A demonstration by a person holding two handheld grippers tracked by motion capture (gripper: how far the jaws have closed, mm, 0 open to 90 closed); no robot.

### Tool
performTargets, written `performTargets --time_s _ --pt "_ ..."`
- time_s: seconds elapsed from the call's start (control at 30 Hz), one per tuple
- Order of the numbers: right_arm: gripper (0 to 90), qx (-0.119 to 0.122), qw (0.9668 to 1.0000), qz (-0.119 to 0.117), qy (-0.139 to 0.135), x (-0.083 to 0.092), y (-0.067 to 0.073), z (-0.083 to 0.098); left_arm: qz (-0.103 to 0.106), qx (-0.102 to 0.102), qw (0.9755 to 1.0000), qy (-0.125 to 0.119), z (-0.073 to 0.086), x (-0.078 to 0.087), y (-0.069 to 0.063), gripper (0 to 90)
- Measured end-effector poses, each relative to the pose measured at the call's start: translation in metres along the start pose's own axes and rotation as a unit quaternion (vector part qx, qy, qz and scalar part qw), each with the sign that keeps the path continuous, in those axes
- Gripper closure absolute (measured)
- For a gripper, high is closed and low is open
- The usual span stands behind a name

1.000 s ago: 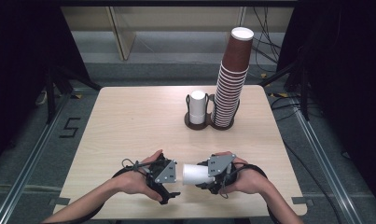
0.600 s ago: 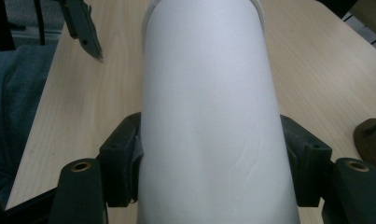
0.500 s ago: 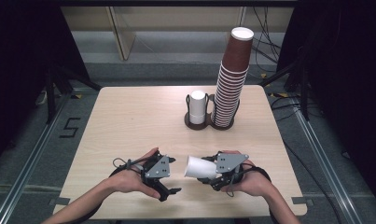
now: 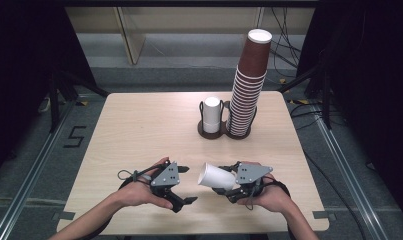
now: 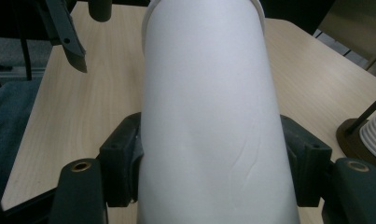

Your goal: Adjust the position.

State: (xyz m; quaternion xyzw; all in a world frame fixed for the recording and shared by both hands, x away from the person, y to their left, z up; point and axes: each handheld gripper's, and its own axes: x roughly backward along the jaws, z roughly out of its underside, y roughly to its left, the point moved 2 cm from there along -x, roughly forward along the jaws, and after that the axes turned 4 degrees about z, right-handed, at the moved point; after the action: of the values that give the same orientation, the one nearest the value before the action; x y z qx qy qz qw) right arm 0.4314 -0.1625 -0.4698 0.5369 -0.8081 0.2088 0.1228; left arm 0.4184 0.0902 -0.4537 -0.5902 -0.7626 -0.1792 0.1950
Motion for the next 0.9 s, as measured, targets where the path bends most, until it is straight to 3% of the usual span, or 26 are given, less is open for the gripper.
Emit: performTargets --time_s 0.13,0.17,0.3,0.5,0.53,0.7,0.9 --pt "34.3 -0.008 0.9998 -0.001 -0.017 -0.001 0.001 0.000 0.010 0.018 0.9996 -0.021 -0.003 0.003 0.002 7.9" --pt "34.3 -0.009 0.9998 -0.002 -0.019 -0.001 0.001 0.001 0.020 0.025 0.9989 -0.034 -0.004 0.003 0.004 7.9" --pt "34.3 -0.014 0.9994 -0.003 -0.030 -0.002 0.002 0.002 0.023 0.030 0.9985 -0.040 -0.006 0.000 0.008 8.5" --pt "34.3 -0.022 0.9991 -0.014 -0.035 -0.004 0.006 0.004 0.033 0.035 0.9980 -0.042 -0.010 -0.010 0.013 9.2" --pt "34.3 -0.012 0.9992 -0.012 -0.038 -0.004 0.005 0.004 0.033 0.035 0.9980 -0.042 -0.010 -0.010 0.013 9.3" --pt "34.3 -0.013 0.9991 -0.024 -0.033 -0.006 0.008 0.005 0.057 0.029 0.9972 -0.040 -0.015 -0.017 0.016 9.5" --pt "34.4 -0.007 0.9988 -0.037 -0.032 -0.008 0.012 0.003 0.065 0.025 0.9970 -0.033 -0.017 -0.018 0.014 9.5"
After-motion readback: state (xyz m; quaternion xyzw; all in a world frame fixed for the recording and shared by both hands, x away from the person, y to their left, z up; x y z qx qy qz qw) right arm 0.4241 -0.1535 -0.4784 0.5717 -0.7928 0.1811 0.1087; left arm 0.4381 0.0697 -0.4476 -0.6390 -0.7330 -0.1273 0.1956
